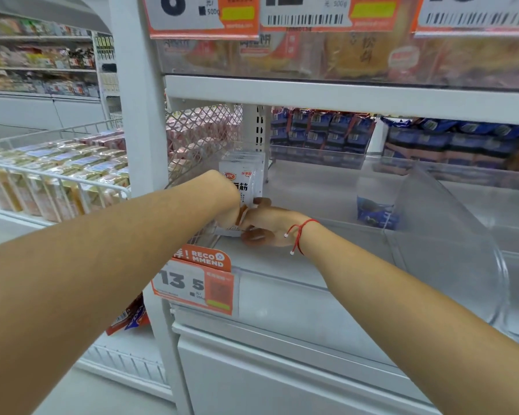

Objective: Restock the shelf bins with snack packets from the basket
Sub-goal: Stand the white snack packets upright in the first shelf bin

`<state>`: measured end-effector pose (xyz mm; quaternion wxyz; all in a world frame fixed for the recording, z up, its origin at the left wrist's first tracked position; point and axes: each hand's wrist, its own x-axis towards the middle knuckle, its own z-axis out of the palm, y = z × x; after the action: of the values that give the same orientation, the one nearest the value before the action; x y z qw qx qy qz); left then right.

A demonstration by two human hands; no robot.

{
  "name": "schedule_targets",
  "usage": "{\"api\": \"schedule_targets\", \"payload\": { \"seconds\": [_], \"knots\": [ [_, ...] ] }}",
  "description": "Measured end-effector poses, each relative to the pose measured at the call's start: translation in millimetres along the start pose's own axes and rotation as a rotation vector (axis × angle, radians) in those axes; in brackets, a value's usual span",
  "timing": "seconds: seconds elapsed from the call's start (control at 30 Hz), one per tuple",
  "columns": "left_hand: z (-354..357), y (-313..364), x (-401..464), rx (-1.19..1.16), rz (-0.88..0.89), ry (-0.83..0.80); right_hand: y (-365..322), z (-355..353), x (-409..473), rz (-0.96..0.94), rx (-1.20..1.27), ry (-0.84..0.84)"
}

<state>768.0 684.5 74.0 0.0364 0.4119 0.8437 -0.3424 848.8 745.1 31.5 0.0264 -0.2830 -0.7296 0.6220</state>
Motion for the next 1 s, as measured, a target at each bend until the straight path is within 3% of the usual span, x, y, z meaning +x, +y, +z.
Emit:
{"api": "schedule_targets", "payload": {
  "seconds": [0.2,0.3,0.53,0.63,0.73,1.0],
  "knots": [
    [-9,1,-37,-0.101,0.075,-0.036,-14,-8,-31,0.115,-0.181,-0.014],
    [-13,6,-65,-0.222,0.026,0.004,-11,-10,-51,0.045,-0.307,0.067],
    [-11,19,-148,-0.473,-0.081,0.491,-5,-27,-141,-0.337,-0.442,0.385],
    [-13,35,-189,-0.644,-0.099,0.642,0,-34,-184,-0.404,-0.457,0.441],
    [-8,59,-224,-0.800,-0.050,0.635,15,-40,-226,-0.350,-0.466,0.381],
    [30,152,-264,-0.939,0.068,0.395,107,-41,-305,0.014,-0.535,0.213]
  ]
}}
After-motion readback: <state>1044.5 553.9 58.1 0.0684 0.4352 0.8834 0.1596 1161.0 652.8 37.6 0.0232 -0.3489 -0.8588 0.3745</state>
